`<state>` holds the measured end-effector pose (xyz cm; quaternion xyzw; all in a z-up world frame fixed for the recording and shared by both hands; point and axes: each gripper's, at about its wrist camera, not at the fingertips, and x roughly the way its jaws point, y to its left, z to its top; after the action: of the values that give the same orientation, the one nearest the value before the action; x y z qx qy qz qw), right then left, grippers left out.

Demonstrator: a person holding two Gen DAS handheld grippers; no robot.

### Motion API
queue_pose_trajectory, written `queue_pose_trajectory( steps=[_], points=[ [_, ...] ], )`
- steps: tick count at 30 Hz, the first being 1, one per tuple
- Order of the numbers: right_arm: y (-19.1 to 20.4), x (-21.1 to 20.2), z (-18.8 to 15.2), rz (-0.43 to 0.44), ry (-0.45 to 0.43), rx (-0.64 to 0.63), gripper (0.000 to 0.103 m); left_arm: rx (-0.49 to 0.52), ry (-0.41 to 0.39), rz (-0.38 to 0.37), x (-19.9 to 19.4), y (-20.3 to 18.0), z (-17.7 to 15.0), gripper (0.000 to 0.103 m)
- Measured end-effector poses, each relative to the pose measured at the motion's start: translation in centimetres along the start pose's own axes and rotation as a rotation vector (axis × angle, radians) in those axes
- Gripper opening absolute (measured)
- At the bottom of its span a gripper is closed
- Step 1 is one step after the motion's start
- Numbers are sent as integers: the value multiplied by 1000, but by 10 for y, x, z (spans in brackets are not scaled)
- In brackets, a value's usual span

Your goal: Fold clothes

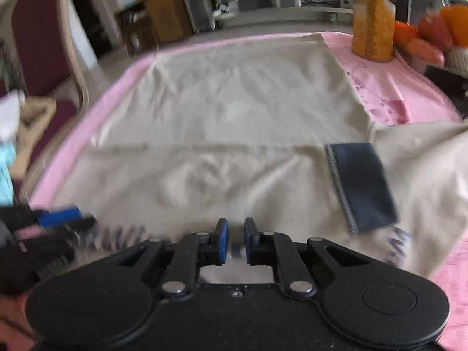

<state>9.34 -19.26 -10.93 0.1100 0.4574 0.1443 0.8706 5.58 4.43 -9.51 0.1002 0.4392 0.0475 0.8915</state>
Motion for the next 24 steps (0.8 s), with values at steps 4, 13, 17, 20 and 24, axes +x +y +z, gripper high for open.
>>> queue_pose_trajectory(
  steps=[4,13,17,20,24],
  points=[
    [-14,-14,-5,3,15,58,12,-62,49,39,-8,22,-13,27],
    [-46,-44,-15,10,48,190,18,-128,9,-92,-17,24,-9,25],
    [-34,-34,-17,44,93,141,18,-12,7,-229,-19,-8,-13,26],
    [-26,-29,-19,6,103,83,18,104,-15,-217,-19,-29,-19,22],
    [-27,-33,-22,-64,88,54,16,124,-18,-213,-19,-32,-20,20]
  ],
)
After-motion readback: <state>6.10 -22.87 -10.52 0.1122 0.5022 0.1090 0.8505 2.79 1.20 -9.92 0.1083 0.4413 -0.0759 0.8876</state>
